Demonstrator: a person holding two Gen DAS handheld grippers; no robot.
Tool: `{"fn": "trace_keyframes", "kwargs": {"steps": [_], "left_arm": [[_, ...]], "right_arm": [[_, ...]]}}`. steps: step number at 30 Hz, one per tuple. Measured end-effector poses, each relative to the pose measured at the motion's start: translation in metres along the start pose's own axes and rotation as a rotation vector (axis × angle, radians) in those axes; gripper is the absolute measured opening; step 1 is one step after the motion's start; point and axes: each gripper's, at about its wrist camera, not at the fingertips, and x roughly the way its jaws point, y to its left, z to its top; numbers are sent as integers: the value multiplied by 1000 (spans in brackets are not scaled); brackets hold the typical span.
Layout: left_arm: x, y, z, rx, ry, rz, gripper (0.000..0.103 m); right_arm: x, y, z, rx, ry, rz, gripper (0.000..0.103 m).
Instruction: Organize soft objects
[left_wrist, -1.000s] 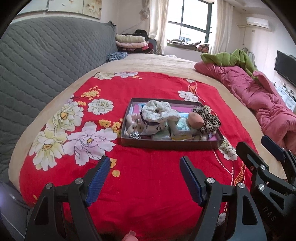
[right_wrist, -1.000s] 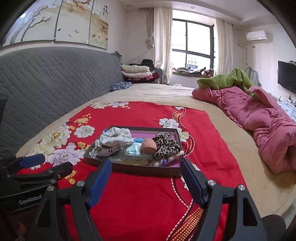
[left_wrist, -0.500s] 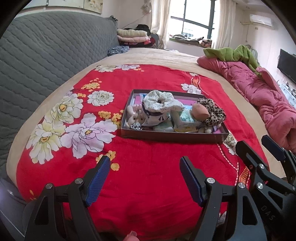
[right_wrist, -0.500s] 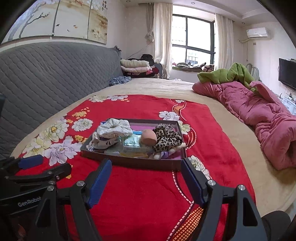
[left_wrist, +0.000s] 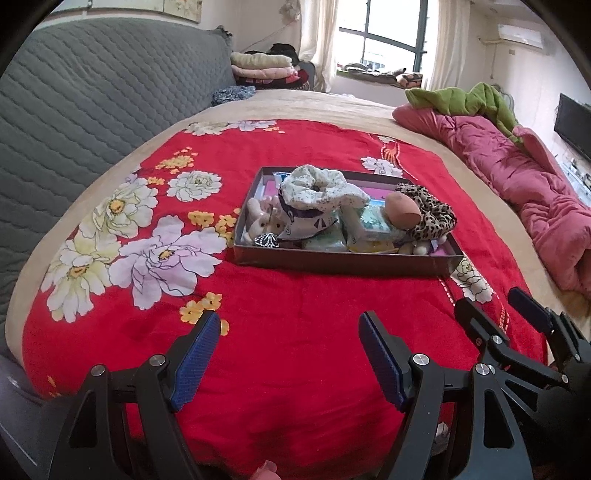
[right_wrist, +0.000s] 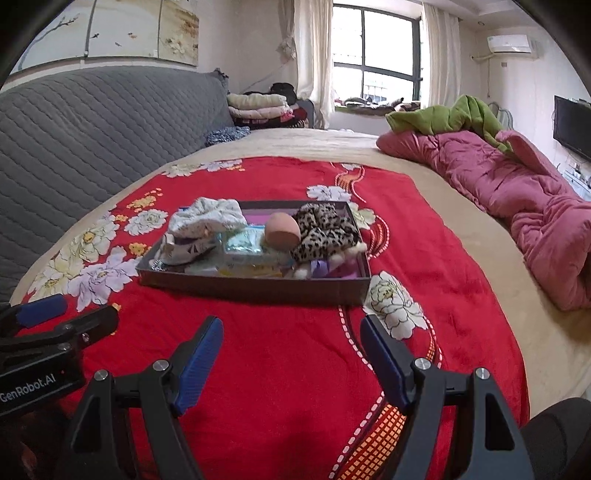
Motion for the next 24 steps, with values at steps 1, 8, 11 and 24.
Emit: {"fn": "trace_keyframes", "kwargs": {"steps": [1,8,11,24], "left_arm": [[1,0,0,-2,0,-1,78],[7,4,-1,-10,-4,0,78],[9,5,-1,-16,1,3,78],[10,5,-2,-18,4,3,78]], "right_arm": [[0,0,-1,2,3,1,76],[0,7,-3,-31,3,6,76],[-1,9,-3,-42,-2,9,76],[-3,16,-6,-65,0,20,76]]}}
